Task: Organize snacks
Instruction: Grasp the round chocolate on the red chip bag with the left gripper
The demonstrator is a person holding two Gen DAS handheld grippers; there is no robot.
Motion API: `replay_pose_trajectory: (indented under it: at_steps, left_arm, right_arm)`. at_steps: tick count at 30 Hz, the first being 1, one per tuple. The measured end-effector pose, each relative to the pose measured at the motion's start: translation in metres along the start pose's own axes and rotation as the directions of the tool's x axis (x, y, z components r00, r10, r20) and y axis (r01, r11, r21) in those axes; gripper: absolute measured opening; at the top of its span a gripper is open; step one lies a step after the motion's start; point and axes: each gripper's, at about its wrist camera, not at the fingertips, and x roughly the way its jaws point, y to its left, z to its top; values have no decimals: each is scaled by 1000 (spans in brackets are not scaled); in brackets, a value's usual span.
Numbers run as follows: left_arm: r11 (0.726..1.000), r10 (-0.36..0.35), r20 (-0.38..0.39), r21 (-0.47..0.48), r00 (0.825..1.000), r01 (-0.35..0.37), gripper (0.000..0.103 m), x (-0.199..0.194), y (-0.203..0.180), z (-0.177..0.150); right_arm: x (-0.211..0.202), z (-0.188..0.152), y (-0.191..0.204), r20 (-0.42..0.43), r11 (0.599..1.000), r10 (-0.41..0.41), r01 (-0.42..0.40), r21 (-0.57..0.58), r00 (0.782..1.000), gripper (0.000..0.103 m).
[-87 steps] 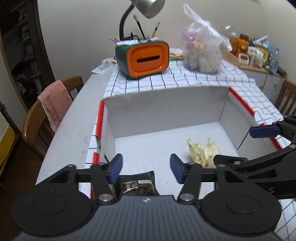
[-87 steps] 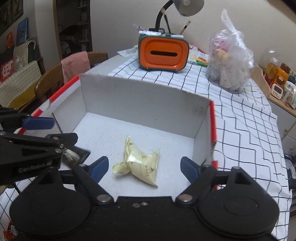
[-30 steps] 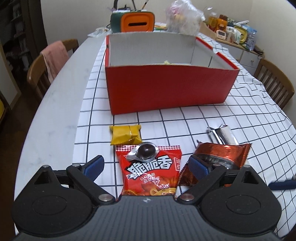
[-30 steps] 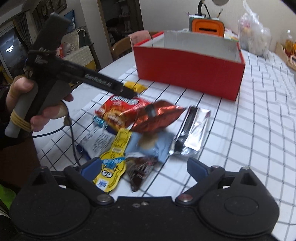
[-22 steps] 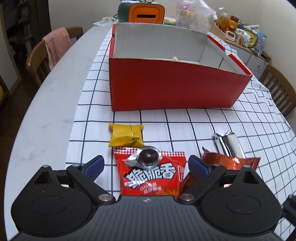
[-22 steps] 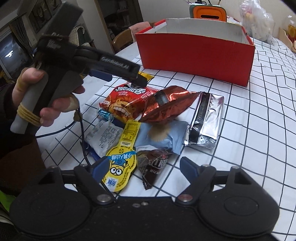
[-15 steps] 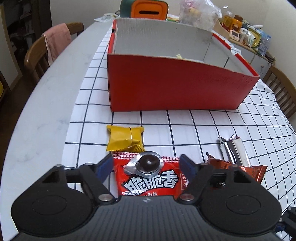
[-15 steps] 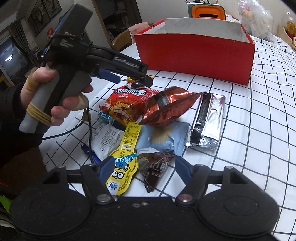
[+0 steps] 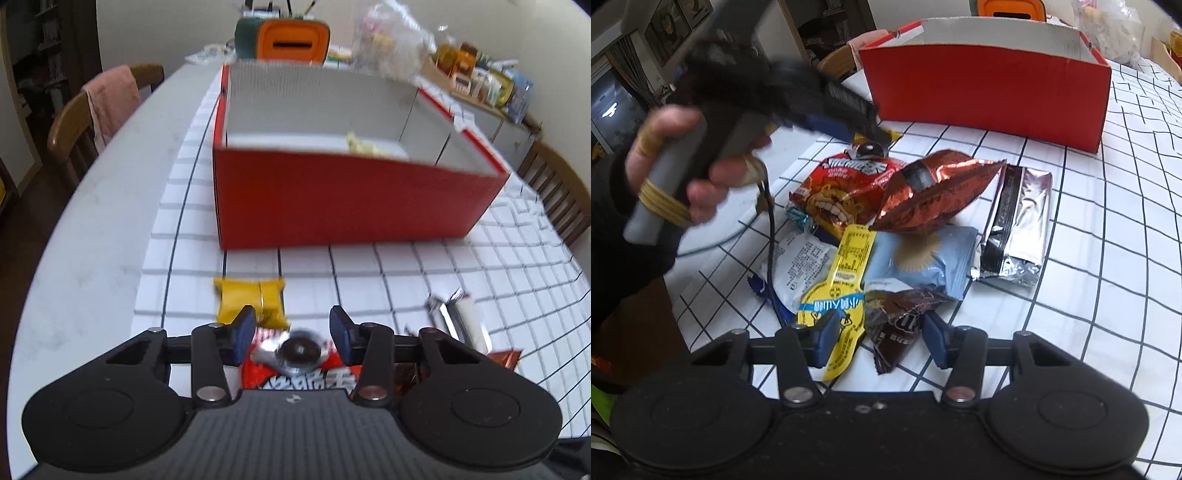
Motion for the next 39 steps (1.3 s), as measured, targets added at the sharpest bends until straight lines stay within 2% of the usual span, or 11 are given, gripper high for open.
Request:
replay_pose_trajectory:
  at_steps: [6, 8, 12, 14, 15, 17, 29, 39]
  left_arm:
    - [998, 25, -51, 50, 998, -23, 44, 15, -10, -4]
    - [999, 22, -67, 47, 998, -19, 44, 21, -8, -7]
    - [998, 19, -57, 58, 998, -15, 43, 21, -9, -10]
    - [998, 17, -50, 62, 999, -14, 33, 20, -10, -12]
    - [998, 22, -48, 66, 999, -19, 25, 20, -10, -12]
    - [997, 30, -42, 71, 999, -27, 25, 19, -11, -14]
    - [999, 1, -10, 37, 1000, -1, 25, 4, -3, -16]
    - [1000, -21, 39, 22, 999, 20, 25, -19, -2, -12]
  right_arm:
    - [4, 0, 0, -5, 1000, 3, -3, 1, 1000, 49]
    - [5, 1, -1, -3, 1000, 6, -6, 7, 1000, 45]
    - [5, 1, -5, 1, 1000, 11, -11, 17, 1000, 41]
    - [5, 1, -6, 5, 1000, 10, -10, 19, 1000, 39]
    - [4, 1, -6, 9, 1000, 10, -10, 20, 1000, 37]
    - [4, 1, -8, 17, 1000, 9, -10, 25, 1000, 33]
    - [-5, -1, -5, 42, 1000, 2, -2, 13, 999, 26]
    - [-30, 3, -12, 125, 999, 2, -6, 36, 992, 20]
